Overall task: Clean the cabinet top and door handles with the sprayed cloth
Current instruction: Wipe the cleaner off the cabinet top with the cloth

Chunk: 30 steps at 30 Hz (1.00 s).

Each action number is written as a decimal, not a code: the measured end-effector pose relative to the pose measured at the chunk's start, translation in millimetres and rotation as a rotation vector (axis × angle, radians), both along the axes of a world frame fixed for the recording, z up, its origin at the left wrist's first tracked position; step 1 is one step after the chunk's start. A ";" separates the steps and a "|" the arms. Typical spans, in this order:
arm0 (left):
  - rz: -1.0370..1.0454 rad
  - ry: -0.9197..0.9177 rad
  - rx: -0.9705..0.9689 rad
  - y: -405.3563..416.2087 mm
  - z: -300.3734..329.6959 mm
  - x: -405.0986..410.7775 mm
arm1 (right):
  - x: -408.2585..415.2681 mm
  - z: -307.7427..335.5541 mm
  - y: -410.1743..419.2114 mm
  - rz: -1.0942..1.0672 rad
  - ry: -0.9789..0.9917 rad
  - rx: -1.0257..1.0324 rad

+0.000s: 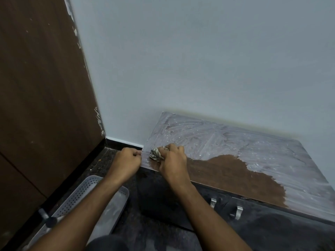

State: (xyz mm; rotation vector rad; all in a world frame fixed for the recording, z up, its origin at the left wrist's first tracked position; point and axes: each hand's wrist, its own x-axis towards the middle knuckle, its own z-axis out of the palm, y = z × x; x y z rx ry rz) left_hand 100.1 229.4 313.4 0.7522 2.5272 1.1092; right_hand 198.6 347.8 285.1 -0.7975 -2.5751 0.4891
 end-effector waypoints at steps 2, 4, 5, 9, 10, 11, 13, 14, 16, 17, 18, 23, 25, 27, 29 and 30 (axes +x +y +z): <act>0.022 -0.020 0.041 -1.6 -4.5 -2.2 | -1.3 2.6 0.7 0.010 0.002 0.002; 0.031 -0.055 0.107 -5.0 -10.2 -4.9 | -0.9 7.4 -0.8 0.017 -0.012 -0.023; 0.040 -0.076 0.145 -6.9 -14.0 -6.7 | -1.0 9.5 -0.5 0.019 -0.022 -0.030; 0.053 -0.131 0.236 -10.9 -27.7 -8.5 | -2.5 12.9 4.9 0.045 -0.080 -0.013; 0.065 -0.158 0.264 -9.3 -31.4 -9.8 | -3.9 13.3 9.7 0.070 -0.089 -0.019; 0.083 -0.208 0.304 -7.1 -33.4 -11.0 | -5.0 13.5 14.8 0.096 -0.097 -0.025; 0.121 -0.279 0.354 -0.9 -36.5 -15.5 | -3.8 12.5 23.8 0.127 -0.077 -0.032; 0.124 -0.287 0.359 4.8 -37.8 -19.2 | -3.2 10.1 27.3 0.139 -0.055 -0.022; 0.118 -0.339 0.381 18.6 -40.5 -26.3 | -2.4 1.9 29.2 0.144 -0.002 -0.007; 0.128 -0.382 0.421 24.9 -42.4 -28.5 | -2.6 -2.0 28.6 0.139 0.023 0.001; 0.147 -0.423 0.469 29.2 -44.8 -29.6 | -2.7 -5.5 25.6 0.124 0.044 0.013; 0.161 -0.598 0.656 30.3 -55.9 -22.2 | 6.2 -7.9 7.4 0.202 0.006 0.085; 0.115 -0.668 0.689 27.8 -55.0 -22.8 | 9.6 -3.8 6.3 0.278 -0.012 0.056; 0.095 -0.710 0.714 27.3 -54.1 -24.7 | 2.0 -0.1 17.0 0.287 0.000 0.030; 0.098 -0.732 0.739 27.9 -54.3 -24.8 | -14.4 3.1 28.5 0.208 0.008 0.033; 0.097 -0.748 0.757 27.9 -54.6 -23.7 | -20.9 4.1 28.3 0.171 0.000 0.055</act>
